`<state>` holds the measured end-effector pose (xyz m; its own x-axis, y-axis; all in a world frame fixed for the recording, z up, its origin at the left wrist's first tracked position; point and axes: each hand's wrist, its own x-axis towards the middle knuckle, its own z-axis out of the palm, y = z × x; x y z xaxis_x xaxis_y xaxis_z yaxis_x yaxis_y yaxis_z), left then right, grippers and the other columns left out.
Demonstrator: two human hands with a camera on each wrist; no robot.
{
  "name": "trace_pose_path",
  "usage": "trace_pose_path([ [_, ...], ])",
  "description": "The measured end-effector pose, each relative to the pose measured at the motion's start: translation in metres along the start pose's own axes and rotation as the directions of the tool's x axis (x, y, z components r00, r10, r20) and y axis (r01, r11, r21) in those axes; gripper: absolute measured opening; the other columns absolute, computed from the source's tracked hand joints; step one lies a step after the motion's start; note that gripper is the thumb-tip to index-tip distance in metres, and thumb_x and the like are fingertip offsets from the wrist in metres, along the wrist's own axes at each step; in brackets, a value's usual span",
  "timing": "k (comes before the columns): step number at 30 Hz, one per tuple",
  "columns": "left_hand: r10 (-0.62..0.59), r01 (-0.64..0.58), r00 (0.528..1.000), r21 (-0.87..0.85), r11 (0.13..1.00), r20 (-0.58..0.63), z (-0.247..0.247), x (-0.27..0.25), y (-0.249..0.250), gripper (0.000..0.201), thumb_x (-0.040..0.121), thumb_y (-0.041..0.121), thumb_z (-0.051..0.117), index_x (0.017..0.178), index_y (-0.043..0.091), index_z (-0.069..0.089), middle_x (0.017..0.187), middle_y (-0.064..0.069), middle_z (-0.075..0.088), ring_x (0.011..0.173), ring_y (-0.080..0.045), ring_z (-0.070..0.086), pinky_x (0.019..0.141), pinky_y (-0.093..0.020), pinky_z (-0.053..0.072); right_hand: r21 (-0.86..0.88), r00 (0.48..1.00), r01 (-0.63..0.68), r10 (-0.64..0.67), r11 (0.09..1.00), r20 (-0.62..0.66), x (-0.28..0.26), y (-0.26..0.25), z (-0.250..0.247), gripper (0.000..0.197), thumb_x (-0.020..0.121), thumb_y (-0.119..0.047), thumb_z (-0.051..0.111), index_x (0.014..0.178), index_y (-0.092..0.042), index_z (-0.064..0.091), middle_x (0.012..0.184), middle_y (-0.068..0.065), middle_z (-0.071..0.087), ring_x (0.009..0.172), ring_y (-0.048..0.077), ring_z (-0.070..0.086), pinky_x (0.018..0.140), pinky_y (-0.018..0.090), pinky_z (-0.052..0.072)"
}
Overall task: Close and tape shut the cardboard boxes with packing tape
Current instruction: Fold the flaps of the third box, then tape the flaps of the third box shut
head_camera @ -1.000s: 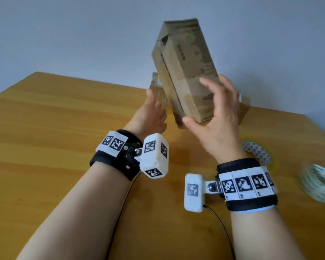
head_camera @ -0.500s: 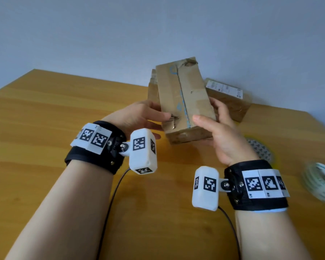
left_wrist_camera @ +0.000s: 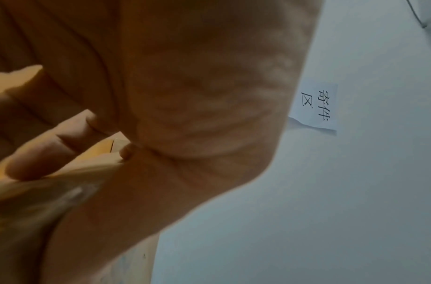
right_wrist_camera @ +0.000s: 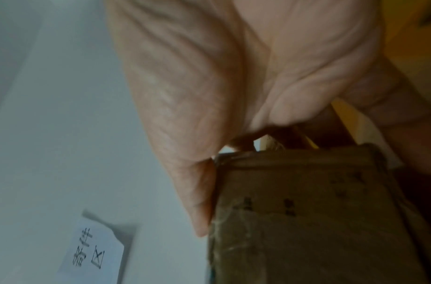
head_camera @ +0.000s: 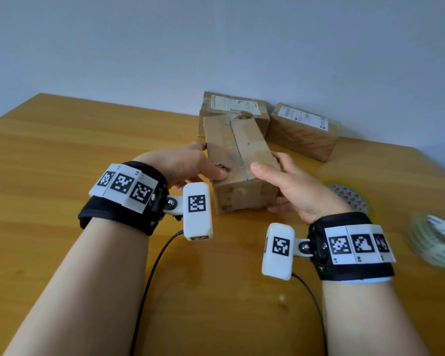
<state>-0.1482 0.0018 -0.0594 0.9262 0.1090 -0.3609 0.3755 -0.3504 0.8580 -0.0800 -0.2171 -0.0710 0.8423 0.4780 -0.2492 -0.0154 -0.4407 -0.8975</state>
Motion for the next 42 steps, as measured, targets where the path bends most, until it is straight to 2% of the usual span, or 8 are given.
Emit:
trace_pose_path([
  [7,-0.005,0.009,0.998,0.065,0.998,-0.063,0.009,0.004,0.009,0.043,0.092,0.028,0.067,0.125,0.031,0.039,0.109,-0.002,0.063,0.083,-0.019,0.063,0.064,-0.029,0.049,-0.352,0.992,-0.060,0.016,0.934,-0.128,-0.012,-0.007,-0.006,0.072,0.090,-0.078,0.043,0.137,-0.026,0.059,0.121,-0.010,0.064,0.113,0.017,0.062,0.102,0.049,0.051],
  [12,0.029,-0.020,0.993,0.082,0.996,-0.111,0.015,0.004,0.014,0.051,0.091,0.028,0.069,0.132,0.025,0.040,0.110,-0.005,0.062,0.089,-0.021,0.064,0.068,-0.033,0.053,-0.385,0.932,-0.156,0.006,0.910,-0.362,-0.036,-0.002,-0.032,0.034,0.106,-0.037,0.050,0.109,-0.008,0.067,0.113,0.013,0.072,0.104,0.030,0.068,0.101,0.051,0.052],
  [15,0.072,-0.054,0.985,0.115,0.992,-0.157,0.018,0.004,0.016,0.060,0.090,0.030,0.071,0.140,0.022,0.038,0.108,-0.003,0.062,0.094,-0.020,0.063,0.072,-0.034,0.054,-0.388,0.894,-0.232,0.038,0.892,-0.446,-0.050,0.000,-0.046,0.026,0.101,-0.010,0.053,0.113,-0.019,0.074,0.126,0.000,0.068,0.119,0.021,0.061,0.111,0.041,0.044],
  [25,0.160,-0.101,0.954,0.232,0.967,-0.253,0.016,0.007,0.020,0.076,0.082,0.052,0.072,0.146,0.030,0.036,0.143,-0.005,0.041,0.101,-0.023,0.061,0.090,-0.046,0.055,-0.709,0.861,-0.503,0.221,0.493,-0.458,-0.042,0.031,-0.060,0.052,0.096,-0.014,0.054,0.147,-0.021,0.053,0.155,0.011,0.043,0.147,0.037,0.029,0.120,0.057,0.027],
  [30,0.212,-0.186,0.926,0.109,0.976,-0.313,0.013,0.003,0.025,0.061,0.087,0.043,0.070,0.141,0.028,0.045,0.137,0.000,0.049,0.115,-0.023,0.055,0.102,-0.048,0.047,-0.615,0.871,-0.412,0.094,0.672,-0.482,-0.047,0.017,-0.070,0.020,0.092,-0.028,0.064,0.109,-0.020,0.073,0.111,0.009,0.069,0.109,0.034,0.062,0.103,0.055,0.046],
  [33,0.322,-0.312,0.902,0.080,0.947,-0.288,0.015,-0.008,0.032,0.052,0.091,0.037,0.068,0.138,0.030,0.048,0.127,0.007,0.052,0.110,-0.017,0.056,0.096,-0.039,0.049,-0.483,0.900,-0.263,0.033,0.835,-0.434,-0.060,-0.013,-0.070,0.021,0.098,-0.024,0.066,0.108,-0.006,0.072,0.114,0.018,0.071,0.110,0.035,0.065,0.104,0.050,0.048],
  [38,0.598,-0.599,0.801,-0.031,0.800,-0.044,0.027,-0.028,0.047,0.048,0.085,0.029,0.072,0.128,0.043,0.058,0.125,0.012,0.060,0.118,-0.007,0.056,0.100,-0.035,0.049,-0.322,0.947,-0.028,-0.079,0.946,-0.313,-0.066,-0.048,-0.057,0.022,0.101,-0.028,0.064,0.086,-0.016,0.075,0.099,0.006,0.078,0.099,0.026,0.070,0.105,0.054,0.048],
  [42,0.681,-0.672,0.727,-0.114,0.731,0.084,0.039,-0.032,0.057,0.051,0.083,0.015,0.077,0.130,0.026,0.061,0.132,0.001,0.056,0.122,-0.004,0.055,0.101,-0.024,0.047,-0.249,0.933,0.121,-0.196,0.961,-0.301,-0.059,-0.062,-0.042,0.021,0.100,-0.030,0.065,0.084,-0.021,0.075,0.089,0.004,0.079,0.093,0.029,0.074,0.095,0.056,0.056],
])
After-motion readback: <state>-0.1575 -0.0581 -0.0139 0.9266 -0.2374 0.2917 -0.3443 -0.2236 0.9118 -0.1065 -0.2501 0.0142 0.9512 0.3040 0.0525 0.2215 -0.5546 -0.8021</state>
